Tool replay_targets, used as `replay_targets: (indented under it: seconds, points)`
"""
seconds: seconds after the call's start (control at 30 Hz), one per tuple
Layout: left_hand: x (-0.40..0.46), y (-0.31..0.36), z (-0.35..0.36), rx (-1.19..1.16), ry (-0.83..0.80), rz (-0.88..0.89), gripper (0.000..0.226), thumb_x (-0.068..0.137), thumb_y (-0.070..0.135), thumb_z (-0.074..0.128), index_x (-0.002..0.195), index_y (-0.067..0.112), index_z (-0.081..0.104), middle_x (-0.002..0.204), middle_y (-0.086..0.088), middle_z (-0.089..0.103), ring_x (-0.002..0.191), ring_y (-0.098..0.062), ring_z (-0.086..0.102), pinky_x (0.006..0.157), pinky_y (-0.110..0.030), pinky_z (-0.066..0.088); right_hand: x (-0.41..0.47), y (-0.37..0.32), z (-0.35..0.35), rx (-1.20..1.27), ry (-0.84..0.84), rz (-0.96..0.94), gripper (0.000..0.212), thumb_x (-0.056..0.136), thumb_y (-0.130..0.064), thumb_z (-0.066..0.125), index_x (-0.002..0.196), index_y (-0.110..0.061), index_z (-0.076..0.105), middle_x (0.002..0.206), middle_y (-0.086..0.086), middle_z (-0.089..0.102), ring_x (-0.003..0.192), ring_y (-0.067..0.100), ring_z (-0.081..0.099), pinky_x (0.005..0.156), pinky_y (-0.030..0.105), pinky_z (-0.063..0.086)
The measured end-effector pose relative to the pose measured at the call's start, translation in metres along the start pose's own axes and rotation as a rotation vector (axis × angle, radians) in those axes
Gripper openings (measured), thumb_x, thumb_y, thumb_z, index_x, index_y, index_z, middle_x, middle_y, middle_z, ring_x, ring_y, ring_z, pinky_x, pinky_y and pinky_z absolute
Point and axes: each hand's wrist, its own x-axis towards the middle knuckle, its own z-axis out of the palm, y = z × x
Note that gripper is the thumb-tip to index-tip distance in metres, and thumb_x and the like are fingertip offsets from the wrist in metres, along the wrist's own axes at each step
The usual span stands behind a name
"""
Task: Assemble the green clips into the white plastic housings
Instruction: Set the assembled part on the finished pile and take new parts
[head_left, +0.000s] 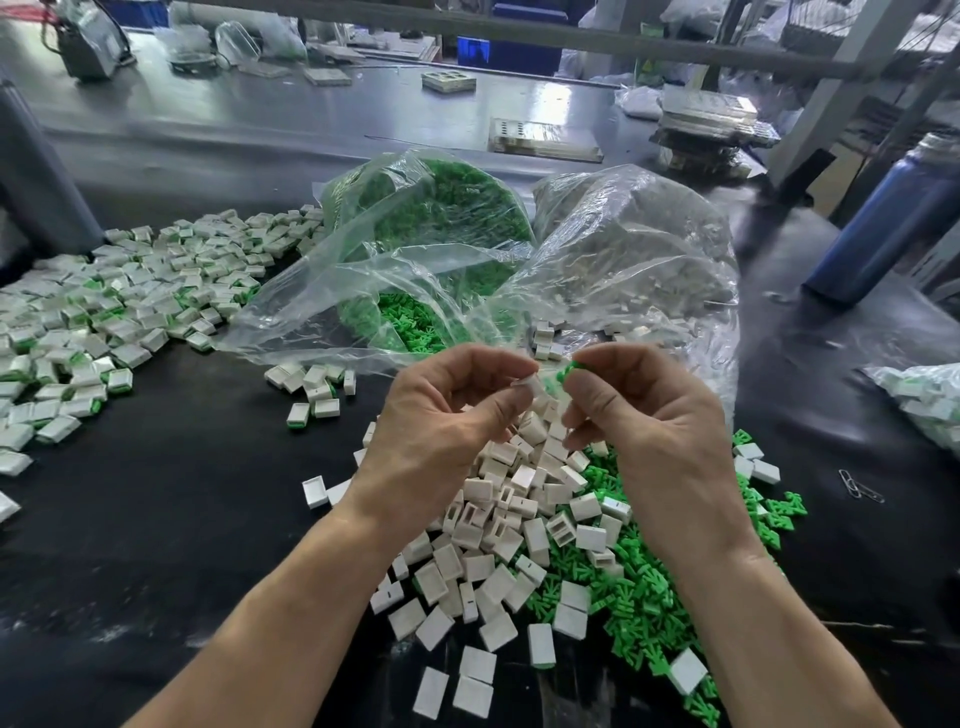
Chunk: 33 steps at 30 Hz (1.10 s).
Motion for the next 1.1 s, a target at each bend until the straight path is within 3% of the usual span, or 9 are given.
replay_targets:
  seconds: [0.2, 0.43, 0.7, 0.93, 1.03, 1.1]
  points:
    - [0.001, -0.002, 0.001, 0.046, 0.005, 0.008, 0.015, 0.089, 0.016, 0.079, 0.102, 0.022, 0.077, 0.097, -0.003, 0.077, 0.086, -0.020, 0.071, 0.073, -0.025, 0.058, -0.001, 0.003, 0.004, 0.028, -0.027, 0.018, 0.012, 0.092, -0.014, 0.075, 0.103, -0.010, 0.073, 0.083, 0.012, 0.077, 0.073, 0.024, 0.075, 0.066, 0.026, 0.060]
    - [0.002, -0.005, 0.004, 0.077, 0.008, 0.003, 0.013, 0.091, 0.014, 0.079, 0.103, 0.019, 0.077, 0.096, -0.004, 0.077, 0.087, -0.028, 0.071, 0.073, -0.028, 0.059, 0.001, 0.012, 0.006, 0.033, -0.004, 0.039, 0.011, 0.091, -0.018, 0.078, 0.099, -0.012, 0.075, 0.084, 0.011, 0.076, 0.073, 0.022, 0.073, 0.066, 0.026, 0.058]
    - [0.004, -0.009, 0.013, 0.006, 0.045, -0.025, 0.014, 0.088, 0.012, 0.079, 0.101, 0.016, 0.077, 0.092, -0.004, 0.078, 0.079, -0.017, 0.073, 0.074, -0.025, 0.059, 0.003, 0.017, 0.004, 0.070, 0.011, 0.077, 0.003, 0.093, -0.017, 0.077, 0.096, -0.016, 0.077, 0.084, 0.012, 0.076, 0.075, 0.024, 0.073, 0.067, 0.029, 0.059]
    - [0.002, -0.007, 0.023, -0.132, 0.102, -0.074, 0.011, 0.082, 0.019, 0.082, 0.093, 0.021, 0.080, 0.093, -0.005, 0.080, 0.089, -0.025, 0.078, 0.081, -0.038, 0.064, 0.002, 0.019, 0.008, 0.228, 0.050, 0.107, 0.009, 0.090, -0.021, 0.078, 0.093, -0.012, 0.077, 0.090, 0.017, 0.076, 0.086, 0.035, 0.077, 0.081, 0.051, 0.064]
    - [0.003, -0.005, 0.023, -0.145, 0.113, -0.070, 0.013, 0.082, 0.017, 0.082, 0.095, 0.017, 0.079, 0.092, -0.006, 0.080, 0.088, -0.025, 0.078, 0.079, -0.032, 0.063, 0.001, 0.016, 0.010, 0.285, 0.042, 0.131, 0.012, 0.088, -0.020, 0.077, 0.093, -0.008, 0.075, 0.092, 0.019, 0.077, 0.087, 0.037, 0.077, 0.082, 0.052, 0.063]
    - [0.002, -0.004, 0.021, -0.096, 0.112, -0.055, 0.011, 0.085, 0.013, 0.082, 0.096, 0.017, 0.079, 0.092, -0.005, 0.080, 0.086, -0.023, 0.078, 0.077, -0.028, 0.062, 0.001, 0.014, 0.008, 0.186, 0.036, 0.109, 0.009, 0.093, -0.015, 0.074, 0.096, -0.007, 0.074, 0.092, 0.018, 0.078, 0.088, 0.036, 0.078, 0.081, 0.046, 0.065]
